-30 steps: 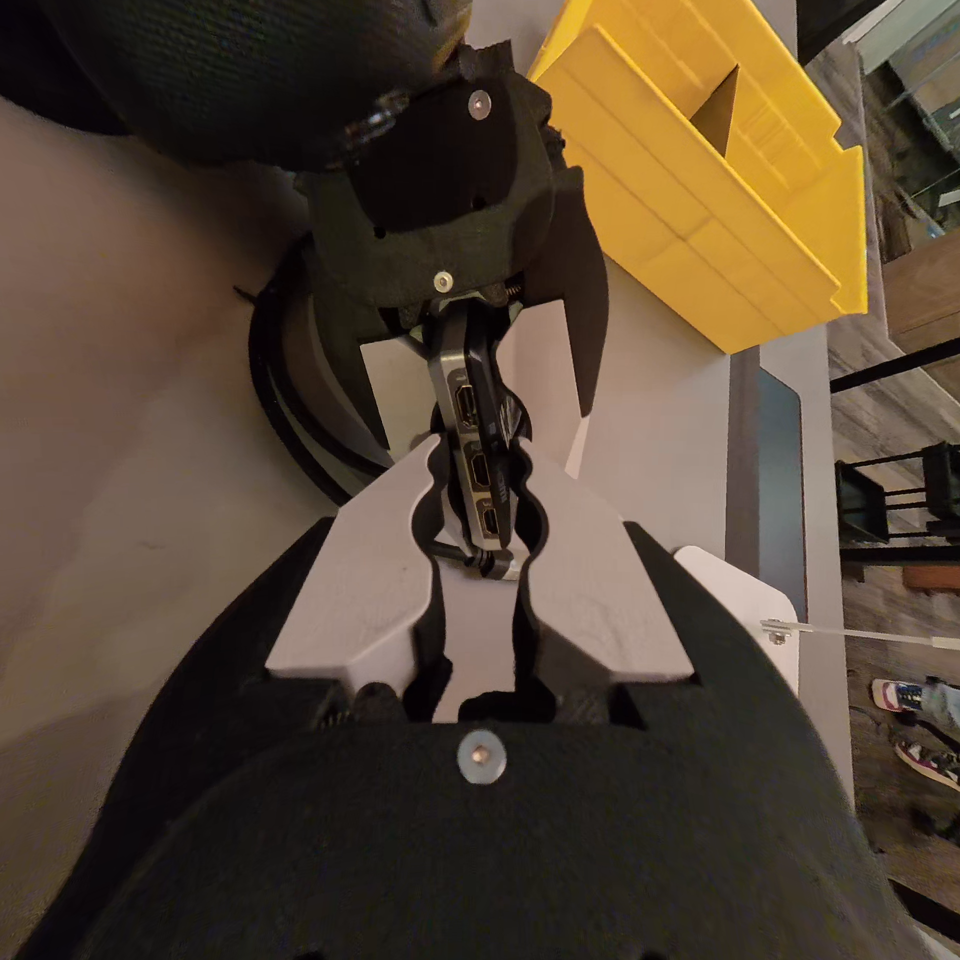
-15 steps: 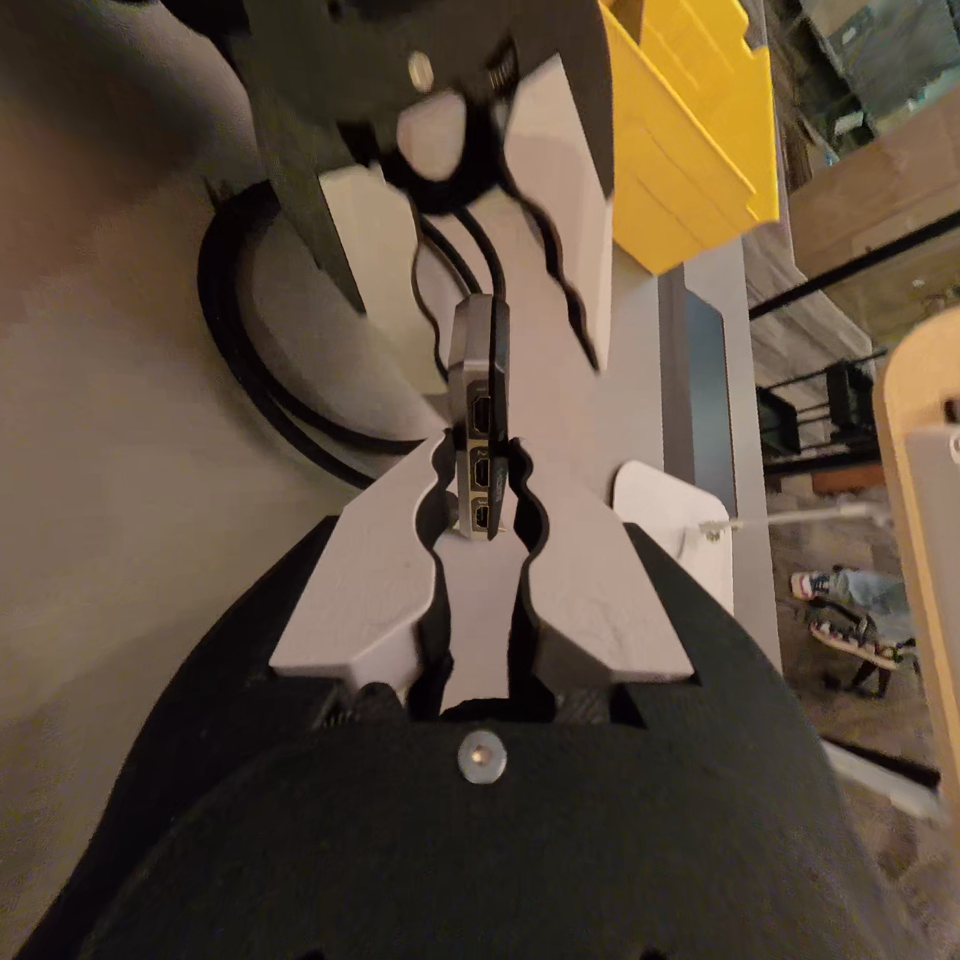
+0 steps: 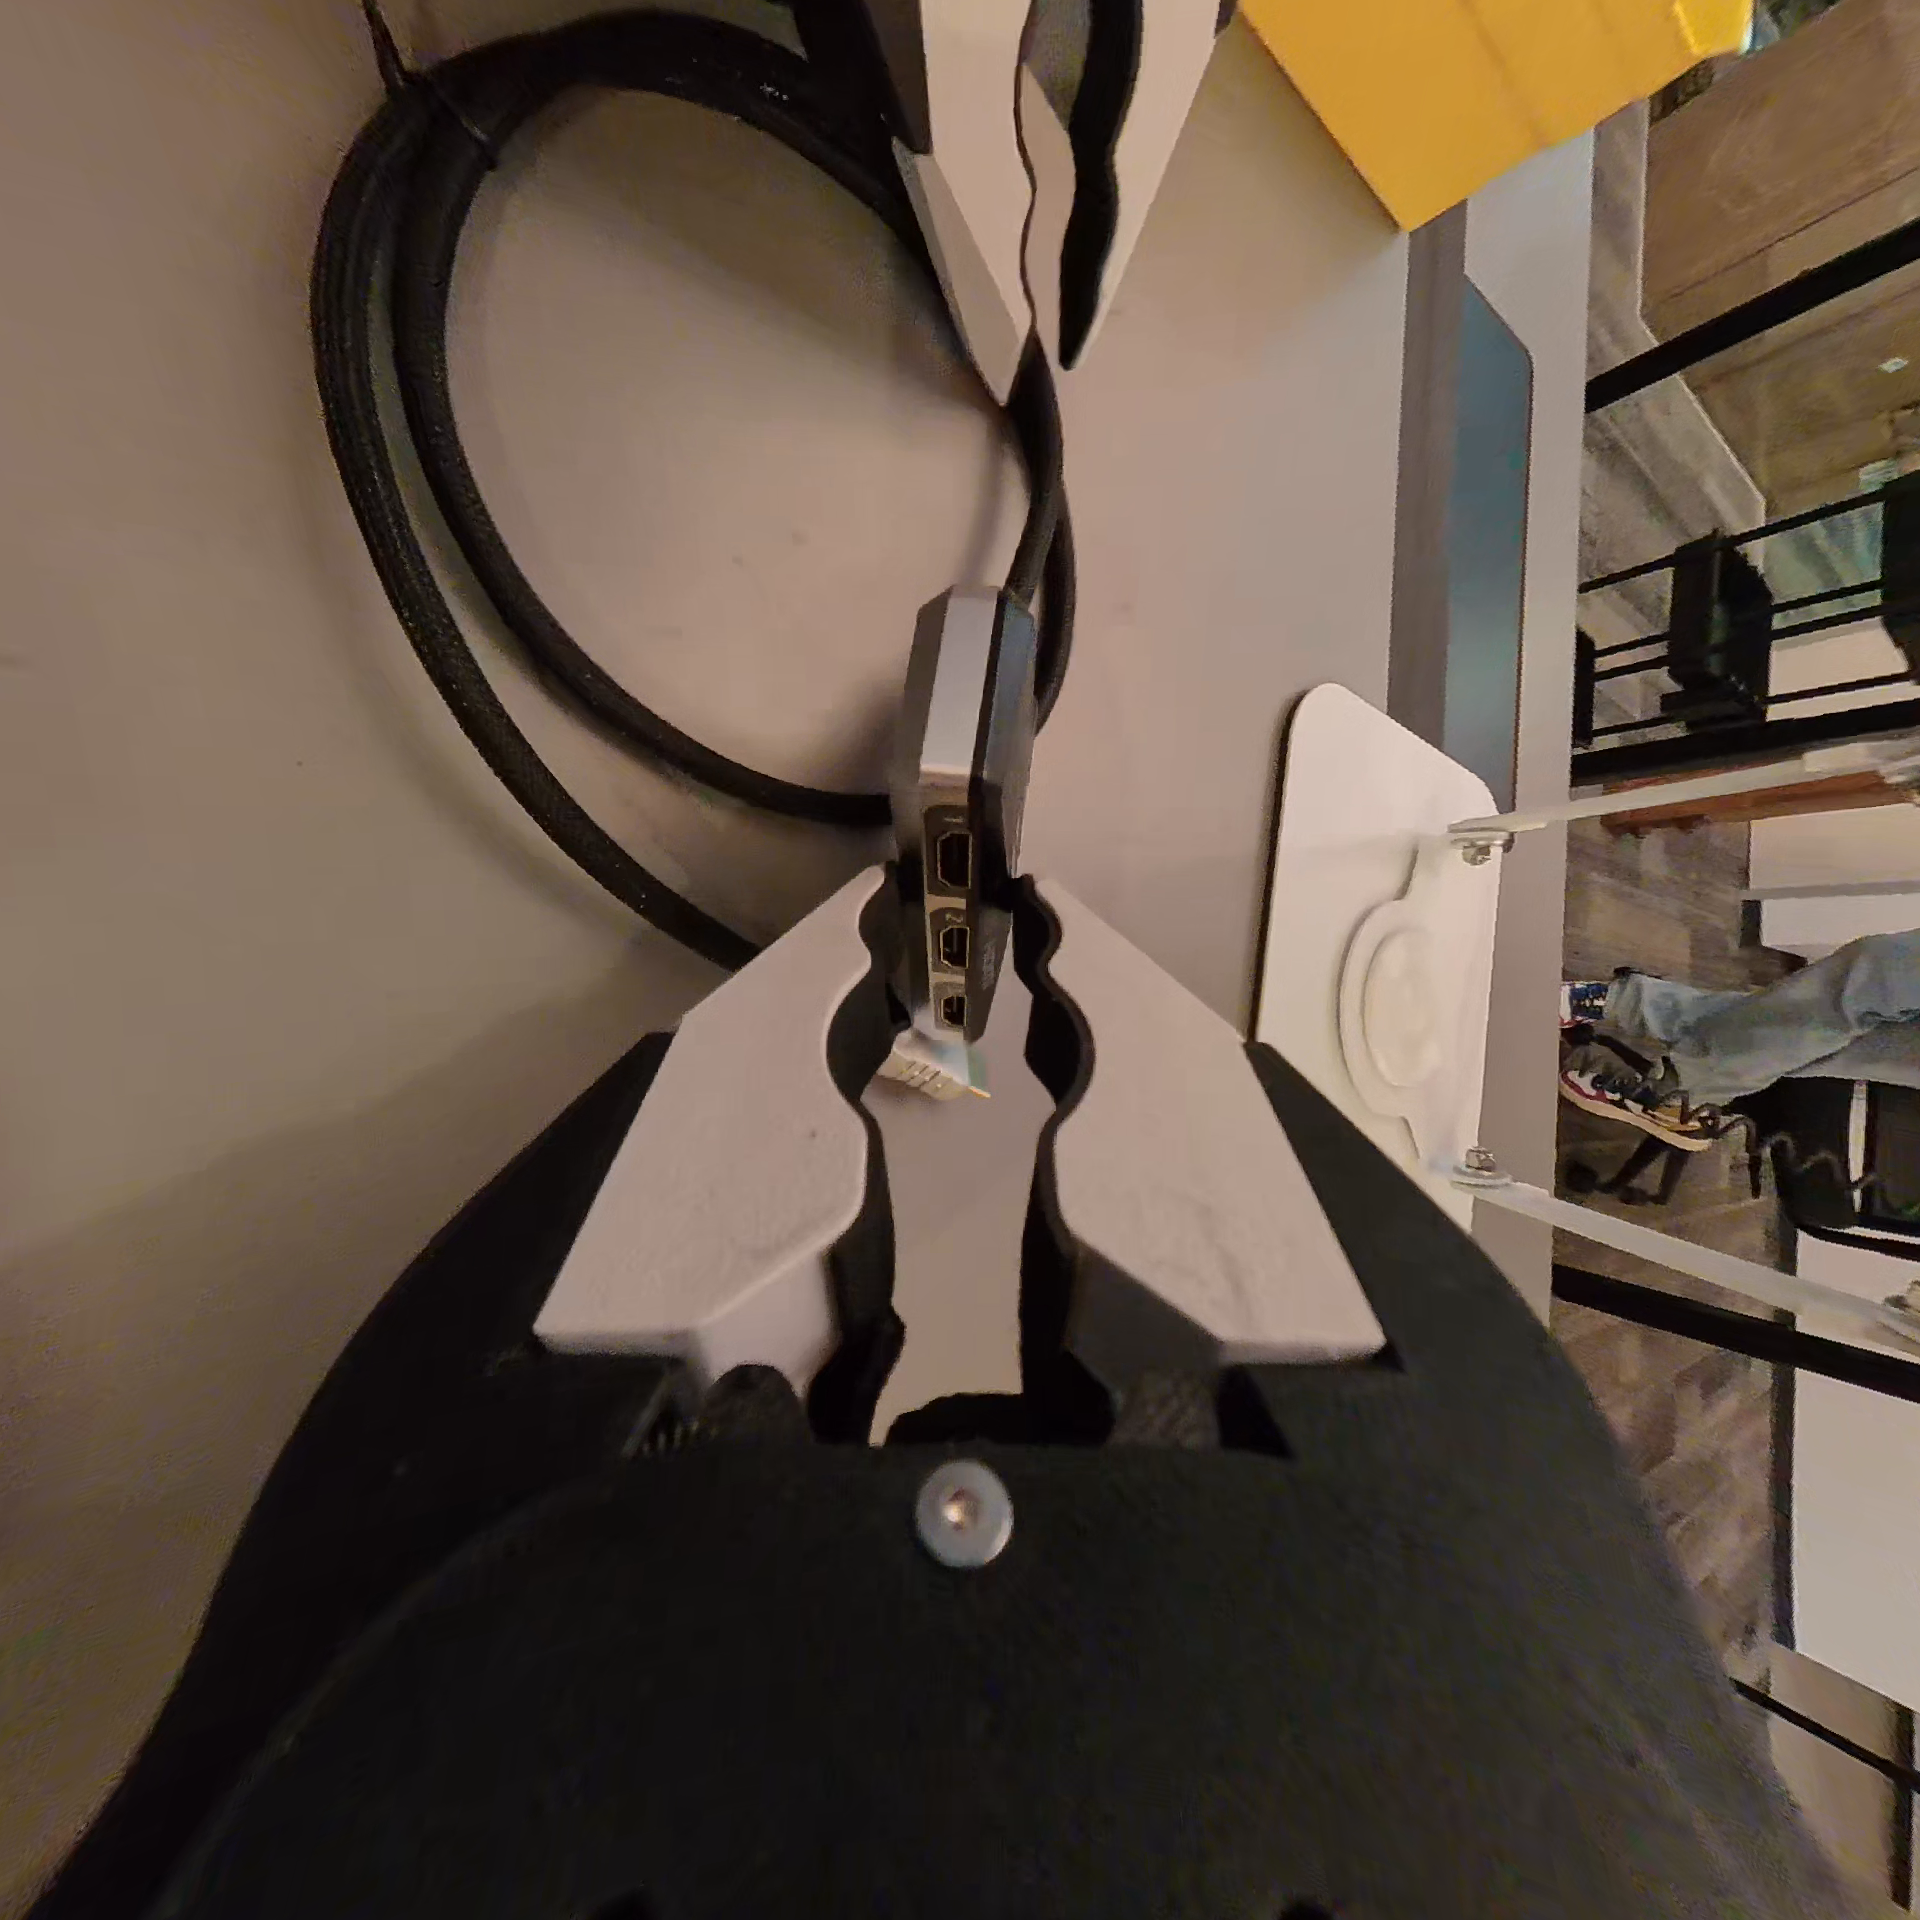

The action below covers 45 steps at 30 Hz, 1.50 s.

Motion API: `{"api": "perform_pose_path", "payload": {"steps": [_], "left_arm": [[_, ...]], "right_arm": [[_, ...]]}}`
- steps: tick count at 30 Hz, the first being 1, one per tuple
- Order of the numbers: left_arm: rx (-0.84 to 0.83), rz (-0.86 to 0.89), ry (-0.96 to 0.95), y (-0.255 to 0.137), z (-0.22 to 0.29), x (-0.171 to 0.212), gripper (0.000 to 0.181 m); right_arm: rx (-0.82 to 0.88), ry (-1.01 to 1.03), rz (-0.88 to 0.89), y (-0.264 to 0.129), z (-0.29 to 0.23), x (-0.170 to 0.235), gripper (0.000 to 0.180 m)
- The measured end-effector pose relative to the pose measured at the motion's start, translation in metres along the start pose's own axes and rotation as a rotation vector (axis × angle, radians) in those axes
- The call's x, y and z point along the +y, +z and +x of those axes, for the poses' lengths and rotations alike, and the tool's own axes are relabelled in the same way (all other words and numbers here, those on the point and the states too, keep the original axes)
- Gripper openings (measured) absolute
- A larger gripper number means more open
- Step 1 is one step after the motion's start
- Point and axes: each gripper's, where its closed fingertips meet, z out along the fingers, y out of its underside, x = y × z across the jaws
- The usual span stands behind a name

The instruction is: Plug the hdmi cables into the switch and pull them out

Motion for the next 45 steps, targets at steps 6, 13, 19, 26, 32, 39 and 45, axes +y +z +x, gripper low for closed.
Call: {"api": "perform_pose_path", "payload": {"steps": [6,13,19,26,32,39,45], "left_arm": [[-0.032,-0.006,0.049,0.003,0.001,-0.001,0.005],[-0.092,0.070,0.092,-0.002,-0.002,-0.020,0.005],[-0.131,0.105,0.116,-0.005,-0.003,-0.028,0.005],[-0.116,0.111,0.132,-0.003,0.003,-0.033,0.005],[-0.098,0.159,0.141,-0.009,0.008,-0.041,0.005],[-0.082,0.183,0.145,-0.009,0.013,-0.046,0.005],[-0.089,0.287,0.121,-0.019,0.011,-0.061,0.007]], "right_arm": [[-0.196,0.037,0.034,-0.015,-0.018,-0.010,0.044],[-0.294,0.278,0.161,-0.031,0.013,-0.044,0.055],[-0.356,0.487,0.019,0.004,0.011,-0.012,0.081],[-0.295,0.452,-0.240,0.020,-0.023,0.015,0.095],[-0.236,0.538,-0.211,0.031,-0.016,0.021,0.073],[-0.262,0.606,-0.093,0.020,-0.007,0.019,0.056],[-0.191,0.616,-0.039,0.006,0.013,0.026,0.022]]}}
